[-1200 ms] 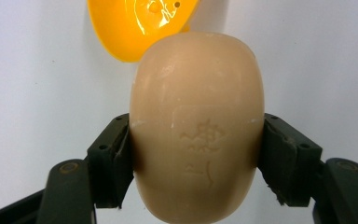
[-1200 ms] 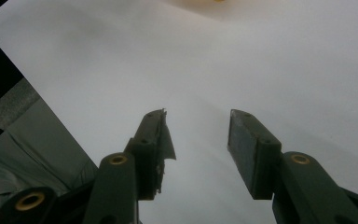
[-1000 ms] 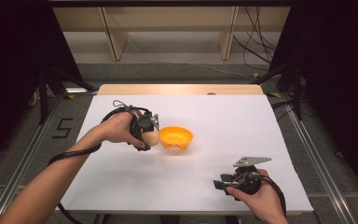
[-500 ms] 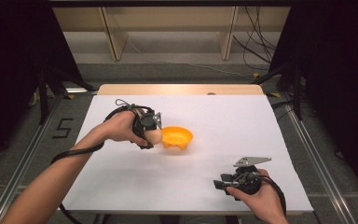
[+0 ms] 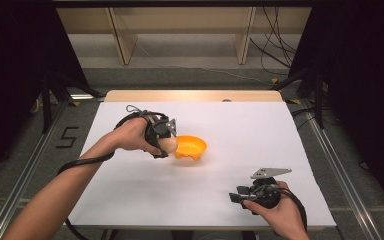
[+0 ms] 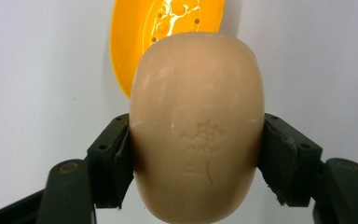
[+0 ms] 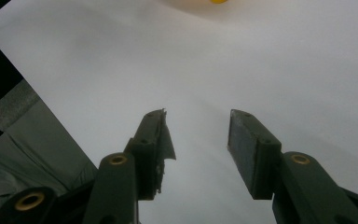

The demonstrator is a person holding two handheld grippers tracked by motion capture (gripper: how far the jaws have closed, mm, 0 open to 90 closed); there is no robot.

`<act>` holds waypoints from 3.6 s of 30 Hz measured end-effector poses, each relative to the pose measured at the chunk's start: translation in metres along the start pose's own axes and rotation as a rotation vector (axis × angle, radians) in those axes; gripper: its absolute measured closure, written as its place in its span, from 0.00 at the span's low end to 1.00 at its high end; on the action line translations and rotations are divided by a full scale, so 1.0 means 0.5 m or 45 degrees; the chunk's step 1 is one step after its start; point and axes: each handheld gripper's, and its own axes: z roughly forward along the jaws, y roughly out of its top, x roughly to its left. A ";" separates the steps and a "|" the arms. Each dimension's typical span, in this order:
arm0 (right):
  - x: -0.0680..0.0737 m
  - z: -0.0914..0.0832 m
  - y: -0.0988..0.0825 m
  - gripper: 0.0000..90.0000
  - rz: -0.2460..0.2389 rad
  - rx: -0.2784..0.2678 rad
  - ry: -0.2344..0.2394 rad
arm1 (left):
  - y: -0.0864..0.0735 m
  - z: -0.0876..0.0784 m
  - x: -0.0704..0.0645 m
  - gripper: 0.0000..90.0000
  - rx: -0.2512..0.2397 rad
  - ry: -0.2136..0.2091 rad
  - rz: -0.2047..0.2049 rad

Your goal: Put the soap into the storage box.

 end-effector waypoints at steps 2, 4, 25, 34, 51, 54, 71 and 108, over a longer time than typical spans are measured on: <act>0.000 0.000 0.000 0.63 -0.001 -0.001 -0.001 | 0.002 0.000 0.000 0.36 -0.005 0.000 0.001; 0.000 0.000 0.000 0.63 -0.001 -0.002 0.000 | 0.004 -0.001 0.001 0.36 -0.013 0.002 0.004; 0.000 0.001 0.000 0.63 0.000 -0.003 -0.004 | 0.019 0.005 0.005 0.36 -0.062 0.011 0.026; -0.001 0.002 0.000 0.63 0.005 -0.001 -0.001 | 0.029 0.009 0.009 0.36 -0.102 0.013 0.034; -0.001 0.000 0.000 0.63 0.007 -0.001 0.000 | 0.036 0.011 0.021 0.36 -0.169 0.022 0.046; -0.001 0.000 0.000 0.63 0.003 -0.005 0.000 | 0.037 0.014 0.024 0.36 -0.184 0.022 0.054; -0.001 -0.001 0.000 0.63 0.006 -0.003 -0.006 | 0.039 0.029 0.031 0.36 -0.232 0.001 0.051; -0.001 0.001 -0.001 0.63 0.008 -0.007 -0.003 | 0.045 0.061 0.047 0.36 -0.330 -0.024 0.039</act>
